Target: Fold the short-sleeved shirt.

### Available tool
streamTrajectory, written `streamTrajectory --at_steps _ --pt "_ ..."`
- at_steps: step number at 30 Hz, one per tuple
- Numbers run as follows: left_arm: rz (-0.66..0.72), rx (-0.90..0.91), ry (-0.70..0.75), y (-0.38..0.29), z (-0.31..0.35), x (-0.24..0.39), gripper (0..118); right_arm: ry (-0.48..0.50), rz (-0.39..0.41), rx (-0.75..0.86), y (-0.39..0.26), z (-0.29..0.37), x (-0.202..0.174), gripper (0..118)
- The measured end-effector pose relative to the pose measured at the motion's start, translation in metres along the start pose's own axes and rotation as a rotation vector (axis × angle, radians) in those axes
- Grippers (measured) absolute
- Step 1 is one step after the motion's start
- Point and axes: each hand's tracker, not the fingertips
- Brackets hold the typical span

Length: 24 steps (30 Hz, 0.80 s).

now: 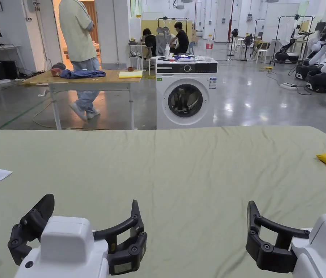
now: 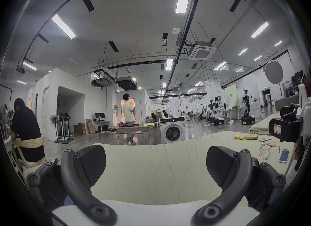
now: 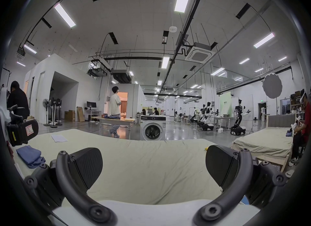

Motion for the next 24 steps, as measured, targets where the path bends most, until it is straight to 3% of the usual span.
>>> streamTrajectory --at_steps 14,24 --pt "0.095 -0.039 -0.065 0.007 -0.004 -0.013 108 0.037 0.011 -0.023 -0.001 -0.002 -0.01 118" --pt "0.074 -0.035 -0.036 0.007 -0.005 -0.015 108 0.033 0.002 -0.048 -0.002 -0.004 -0.01 118"
